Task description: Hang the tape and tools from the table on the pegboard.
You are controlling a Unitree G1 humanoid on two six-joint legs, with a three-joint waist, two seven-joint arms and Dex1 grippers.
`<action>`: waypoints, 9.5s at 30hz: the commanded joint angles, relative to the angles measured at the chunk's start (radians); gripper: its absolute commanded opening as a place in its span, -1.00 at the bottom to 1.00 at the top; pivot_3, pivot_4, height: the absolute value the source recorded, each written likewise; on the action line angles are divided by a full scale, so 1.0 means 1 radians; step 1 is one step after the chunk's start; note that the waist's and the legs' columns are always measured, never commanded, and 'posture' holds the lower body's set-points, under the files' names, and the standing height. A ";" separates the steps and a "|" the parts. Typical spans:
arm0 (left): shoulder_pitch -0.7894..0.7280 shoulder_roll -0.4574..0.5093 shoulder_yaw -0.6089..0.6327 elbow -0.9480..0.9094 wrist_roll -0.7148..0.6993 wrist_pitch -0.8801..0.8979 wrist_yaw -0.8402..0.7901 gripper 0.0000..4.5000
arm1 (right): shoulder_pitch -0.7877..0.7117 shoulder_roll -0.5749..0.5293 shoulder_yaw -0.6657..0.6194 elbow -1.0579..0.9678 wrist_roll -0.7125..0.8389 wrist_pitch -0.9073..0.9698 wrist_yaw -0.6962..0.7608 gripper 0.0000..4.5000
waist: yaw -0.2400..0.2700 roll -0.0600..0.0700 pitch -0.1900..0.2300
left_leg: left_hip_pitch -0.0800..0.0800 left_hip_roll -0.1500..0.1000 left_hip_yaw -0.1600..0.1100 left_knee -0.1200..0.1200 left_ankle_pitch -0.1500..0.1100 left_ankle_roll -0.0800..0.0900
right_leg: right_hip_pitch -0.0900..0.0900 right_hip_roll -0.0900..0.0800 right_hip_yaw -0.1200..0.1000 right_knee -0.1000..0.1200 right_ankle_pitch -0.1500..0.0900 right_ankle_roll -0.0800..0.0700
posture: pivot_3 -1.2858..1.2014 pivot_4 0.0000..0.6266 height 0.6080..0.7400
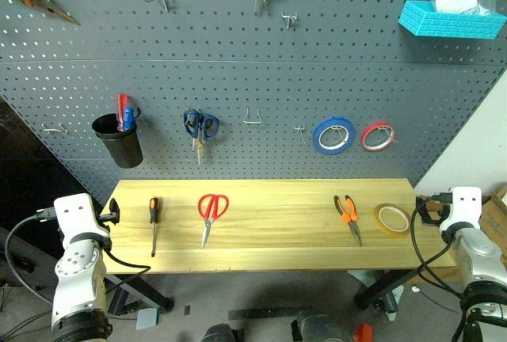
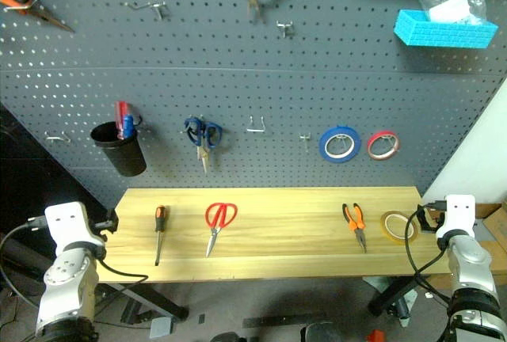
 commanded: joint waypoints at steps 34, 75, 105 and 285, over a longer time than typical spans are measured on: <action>-0.049 0.071 -0.534 -0.561 -0.048 0.180 -0.613 0.83 | 0.086 -0.068 0.116 -0.469 0.030 0.437 0.242 1.00 | 0.024 0.006 0.137 | -0.006 0.000 0.002 0.001 0.000 0.000 | -0.006 0.000 0.002 0.001 -0.001 -0.001 | -0.09 -0.14 1.00; -0.332 0.115 -0.679 -0.491 -0.042 0.184 -0.948 0.84 | -0.199 -0.144 0.345 -0.060 -0.210 0.344 0.375 -0.94 | 0.012 -0.014 0.250 | -0.019 -0.001 0.001 0.004 -0.003 0.003 | -0.017 -0.003 0.000 0.001 0.002 0.001 | -0.06 -0.04 1.00; -0.254 0.089 -0.465 -0.610 -0.195 0.287 -0.775 0.84 | -0.106 0.148 0.576 -1.101 -0.470 0.351 0.042 -0.94 | 0.013 -0.002 0.254 | -0.039 -0.002 -0.003 0.005 -0.001 0.000 | -0.037 -0.005 -0.003 0.005 0.002 0.002 | -0.07 -0.03 1.00; -0.307 0.133 -0.367 -0.582 -0.189 0.206 -0.695 0.84 | -0.711 0.688 0.462 -0.577 -0.188 0.397 -0.350 0.99 | 0.064 -0.017 0.226 | -0.050 -0.001 -0.007 0.010 0.009 -0.003 | -0.053 -0.006 -0.010 0.022 0.010 -0.005 | 0.02 -0.33 1.00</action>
